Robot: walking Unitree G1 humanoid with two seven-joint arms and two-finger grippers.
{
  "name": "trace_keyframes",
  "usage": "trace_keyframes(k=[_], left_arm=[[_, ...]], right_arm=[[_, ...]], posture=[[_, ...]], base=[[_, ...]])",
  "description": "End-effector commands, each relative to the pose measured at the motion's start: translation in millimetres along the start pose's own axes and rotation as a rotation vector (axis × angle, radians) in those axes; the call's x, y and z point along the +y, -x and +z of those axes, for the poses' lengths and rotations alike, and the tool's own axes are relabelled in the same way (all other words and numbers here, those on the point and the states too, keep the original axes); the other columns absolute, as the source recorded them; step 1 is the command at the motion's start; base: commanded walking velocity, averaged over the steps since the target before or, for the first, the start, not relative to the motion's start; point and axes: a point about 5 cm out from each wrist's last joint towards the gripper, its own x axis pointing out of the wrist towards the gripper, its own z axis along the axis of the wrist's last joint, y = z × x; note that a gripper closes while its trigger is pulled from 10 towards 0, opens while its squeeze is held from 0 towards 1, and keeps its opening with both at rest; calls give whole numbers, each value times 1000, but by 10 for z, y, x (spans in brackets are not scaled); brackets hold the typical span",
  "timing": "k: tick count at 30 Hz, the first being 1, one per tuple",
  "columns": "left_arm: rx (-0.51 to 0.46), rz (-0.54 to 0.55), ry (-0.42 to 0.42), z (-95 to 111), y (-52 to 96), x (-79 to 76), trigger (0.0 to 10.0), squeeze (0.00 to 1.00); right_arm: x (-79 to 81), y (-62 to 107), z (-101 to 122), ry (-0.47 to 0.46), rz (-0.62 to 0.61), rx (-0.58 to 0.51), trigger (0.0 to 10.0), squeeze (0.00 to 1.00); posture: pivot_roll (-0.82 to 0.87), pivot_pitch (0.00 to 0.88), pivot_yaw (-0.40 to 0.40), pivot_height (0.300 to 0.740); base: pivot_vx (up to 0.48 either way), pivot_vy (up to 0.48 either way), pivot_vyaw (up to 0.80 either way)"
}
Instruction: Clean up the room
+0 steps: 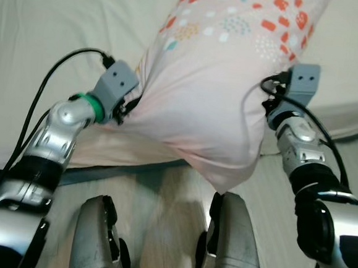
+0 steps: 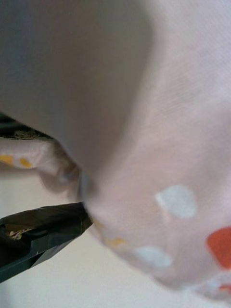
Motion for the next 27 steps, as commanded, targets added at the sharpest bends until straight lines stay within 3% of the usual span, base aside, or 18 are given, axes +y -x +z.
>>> trace_keyframes(k=[1, 4, 8, 9, 10, 13, 14, 16, 17, 18, 20, 22, 23, 24, 25, 26, 27], left_arm=[[42, -106, 37, -121, 44, -215, 10000, 0], [18, -174, 93, -92, 259, -451, 10000, 0], [13, -191, 106, -76, 304, -501, 10000, 0], [4, -209, 142, -41, 375, -604, 10000, 0], [4, -209, 142, -41, 375, -604, 10000, 0], [-34, -241, 290, 95, 479, -977, 10000, 0], [-34, -241, 290, 95, 479, -977, 10000, 0], [-49, -240, 348, 167, 495, -1077, 10000, 0], [-62, -232, 391, 213, 494, -1098, 10000, 0], [-62, -232, 391, 213, 494, -1098, 10000, 0], [-87, -213, 485, 301, 514, -1102, 10000, 0], [-87, -213, 485, 301, 514, -1102, 10000, 0], [-104, -203, 531, 336, 524, -1084, 10000, 0], [-128, -186, 579, 380, 567, -1031, 10000, 0], [-128, -186, 579, 380, 567, -1031, 10000, 0], [-143, -170, 605, 404, 598, -986, 10000, 0], [-143, -170, 605, 404, 598, -986, 10000, 0]], right_arm=[[184, -56, 92, 19, 73, -28, 10000, 0], [565, -169, 378, 18, 193, -95, 10000, 0], [645, -185, 438, 20, 218, -109, 10000, 0], [794, -213, 570, 22, 260, -139, 10000, 0], [794, -213, 570, 22, 260, -139, 10000, 0], [1335, -239, 1207, 85, 419, -284, 10000, 0], [1335, -239, 1207, 85, 419, -284, 10000, 0], [1571, -199, 1485, 95, 491, -341, 10000, 0], [1775, -142, 1633, 86, 565, -373, 10000, 0], [1775, -142, 1633, 86, 565, -373, 10000, 0], [2154, 9, 1867, 21, 721, -426, 10000, 0], [2154, 9, 1867, 21, 721, -426, 10000, 0], [2317, 94, 1952, -13, 800, -453, 10000, 0], [2575, 265, 2058, -74, 975, -494, 10000, 0], [2575, 265, 2058, -74, 975, -494, 10000, 0], [2765, 427, 2120, -123, 1143, -531, 10000, 0], [2765, 427, 2120, -123, 1143, -531, 10000, 0]], posture=[[10, 314, 26, 525], [26, 313, 15, 525], [26, 313, 15, 525], [33, 312, 9, 525], [33, 312, 9, 525], [48, 318, -18, 525], [48, 318, -18, 525], [50, 317, -37, 525], [50, 317, -37, 525], [50, 317, -37, 525], [50, 317, -37, 525], [50, 317, -37, 525], [65, 315, -44, 525], [70, 317, -45, 525], [70, 317, -45, 525], [71, 317, -50, 525], [71, 317, -50, 525]], base=[[0, 0, 0], [0, 0, 0], [0, 0, 0], [0, 0, 0], [0, 0, 0], [0, 0, 0], [0, 0, 0], [0, 0, 0], [0, 0, 0], [0, 0, 0], [0, 0, 0], [0, 0, 0], [0, 0, 0], [0, 0, 0], [0, 0, 0], [0, 0, 0], [0, 0, 0]])
